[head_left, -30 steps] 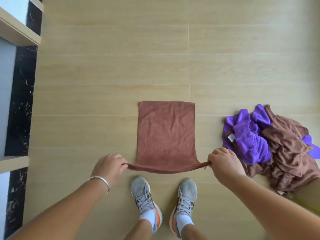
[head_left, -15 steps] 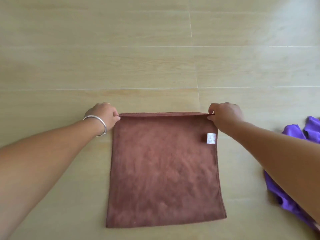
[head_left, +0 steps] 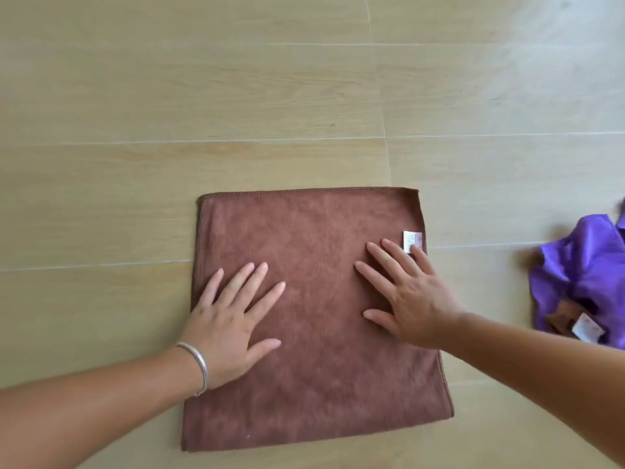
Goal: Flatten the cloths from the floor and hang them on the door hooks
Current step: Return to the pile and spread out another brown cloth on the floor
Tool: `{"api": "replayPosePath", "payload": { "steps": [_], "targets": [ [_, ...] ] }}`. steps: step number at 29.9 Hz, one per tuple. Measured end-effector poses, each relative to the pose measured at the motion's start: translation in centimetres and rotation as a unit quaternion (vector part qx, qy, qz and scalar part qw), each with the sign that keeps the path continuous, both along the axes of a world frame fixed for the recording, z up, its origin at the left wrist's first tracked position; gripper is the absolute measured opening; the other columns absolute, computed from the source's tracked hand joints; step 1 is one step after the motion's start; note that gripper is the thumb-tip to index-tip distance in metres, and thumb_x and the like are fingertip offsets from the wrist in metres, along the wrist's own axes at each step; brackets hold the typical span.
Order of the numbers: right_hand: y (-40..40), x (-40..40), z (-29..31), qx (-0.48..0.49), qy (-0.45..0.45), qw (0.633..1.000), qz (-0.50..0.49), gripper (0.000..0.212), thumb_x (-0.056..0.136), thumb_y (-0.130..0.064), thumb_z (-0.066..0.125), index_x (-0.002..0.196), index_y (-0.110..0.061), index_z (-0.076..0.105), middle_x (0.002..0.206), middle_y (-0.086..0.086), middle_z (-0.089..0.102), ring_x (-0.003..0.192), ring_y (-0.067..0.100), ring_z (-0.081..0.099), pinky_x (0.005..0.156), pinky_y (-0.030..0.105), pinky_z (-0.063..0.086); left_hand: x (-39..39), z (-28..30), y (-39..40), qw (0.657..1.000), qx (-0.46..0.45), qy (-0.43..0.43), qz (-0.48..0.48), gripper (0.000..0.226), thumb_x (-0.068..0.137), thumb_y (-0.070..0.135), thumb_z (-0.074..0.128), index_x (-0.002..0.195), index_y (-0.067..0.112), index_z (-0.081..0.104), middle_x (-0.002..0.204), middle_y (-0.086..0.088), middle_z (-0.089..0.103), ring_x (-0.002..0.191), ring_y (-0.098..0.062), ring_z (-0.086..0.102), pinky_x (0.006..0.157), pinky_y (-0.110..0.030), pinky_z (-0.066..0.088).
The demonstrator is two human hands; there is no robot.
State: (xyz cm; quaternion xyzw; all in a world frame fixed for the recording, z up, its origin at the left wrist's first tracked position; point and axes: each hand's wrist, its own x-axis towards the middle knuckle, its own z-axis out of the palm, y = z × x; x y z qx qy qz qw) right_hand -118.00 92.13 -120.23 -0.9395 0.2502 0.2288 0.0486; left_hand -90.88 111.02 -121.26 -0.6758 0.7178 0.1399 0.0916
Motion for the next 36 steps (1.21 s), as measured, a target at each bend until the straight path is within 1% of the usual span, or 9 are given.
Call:
{"api": "replayPosePath", "payload": {
  "steps": [3,7,10,16,20,25,30,32,36],
  "targets": [
    [-2.2,1.2,-0.4,-0.014,0.004,1.0,-0.001,0.075,0.091,-0.07,0.016,0.153,-0.027,0.019,0.16,0.009,0.016,0.147,0.03,0.014,0.115,0.055,0.02,1.7,-0.7,-2.5,1.0,-0.007,-0.027,-0.001,0.081,0.084,0.072,0.025,0.152,0.03,0.013,0.159,-0.01,0.015,0.146,-0.026,0.016,0.113,-0.057,0.02],
    [-6.8,4.8,0.0,-0.059,-0.001,0.996,-0.067,0.072,0.092,-0.065,0.013,0.153,-0.029,0.002,0.162,0.007,0.001,0.148,0.028,-0.001,0.119,0.05,0.006,5.2,0.0,-9.0,0.994,0.015,-0.104,0.036,0.077,0.082,0.075,0.004,0.147,0.039,-0.016,0.161,-0.005,-0.007,0.147,-0.023,-0.003,0.117,-0.049,0.004],
    [-7.7,7.0,0.6,-0.068,-0.039,0.992,-0.094,0.067,0.095,-0.055,0.02,0.153,-0.026,0.005,0.162,0.008,0.004,0.148,0.026,-0.001,0.12,0.047,0.005,5.4,1.1,-11.2,0.988,0.021,-0.138,0.06,0.072,0.087,0.067,0.014,0.15,0.037,-0.004,0.161,-0.006,-0.002,0.147,-0.024,0.002,0.116,-0.05,0.009],
    [-0.7,1.8,0.4,-0.003,-0.066,0.994,0.082,0.074,0.088,-0.063,0.044,0.148,-0.022,0.035,0.157,0.012,0.025,0.145,0.028,0.022,0.117,0.049,0.02,1.7,1.5,-3.3,0.996,0.013,-0.058,-0.062,0.073,0.088,0.065,0.024,0.151,0.029,0.021,0.159,-0.011,0.016,0.145,-0.027,0.021,0.112,-0.051,0.027],
    [1.4,-3.3,-0.9,-0.003,-0.074,0.988,0.132,0.074,0.088,-0.063,0.045,0.147,-0.018,0.037,0.156,0.014,0.027,0.144,0.032,0.025,0.112,0.053,0.025,2.5,1.5,1.0,0.993,0.008,-0.049,-0.109,0.068,0.088,0.055,0.034,0.145,0.019,0.04,0.152,-0.013,0.033,0.137,-0.03,0.037,0.105,-0.051,0.039],
    [1.5,-3.7,-1.0,-0.027,-0.107,0.985,0.134,0.055,0.095,-0.045,0.044,0.145,-0.021,0.042,0.152,0.011,0.037,0.138,0.032,0.038,0.107,0.053,0.037,4.2,1.9,0.9,0.991,-0.031,-0.024,-0.13,0.052,0.09,0.031,0.04,0.134,0.008,0.054,0.142,-0.01,0.049,0.126,-0.025,0.052,0.098,-0.043,0.048],
    [2.1,-2.5,2.0,-0.057,-0.061,0.991,0.102,0.051,0.082,-0.018,0.068,0.132,-0.013,0.058,0.141,0.014,0.051,0.128,0.035,0.05,0.1,0.053,0.043,3.2,3.4,0.5,0.995,-0.033,-0.016,-0.093,0.045,0.09,0.02,0.042,0.126,0.002,0.06,0.136,-0.012,0.055,0.119,-0.027,0.058,0.093,-0.042,0.051],
    [2.2,-1.8,4.6,-0.064,-0.007,0.997,0.052,0.048,0.085,-0.019,0.066,0.131,-0.01,0.057,0.139,0.014,0.051,0.132,0.035,0.044,0.105,0.053,0.038,3.0,5.1,0.4,0.999,0.012,-0.021,-0.038,0.045,0.093,0.023,0.051,0.134,0.003,0.052,0.143,-0.012,0.048,0.128,-0.025,0.051,0.101,-0.041,0.044],
    [2.0,-1.1,11.3,-0.064,0.032,0.997,-0.031,0.045,0.099,-0.03,0.041,0.142,-0.015,0.04,0.15,0.009,0.038,0.144,0.029,0.023,0.114,0.05,0.017,3.4,10.8,0.0,0.991,0.096,-0.093,0.016,0.054,0.101,0.036,0.026,0.151,0.016,0.019,0.159,0.0,0.017,0.145,-0.016,0.019,0.114,-0.034,0.02]
  ]
}}
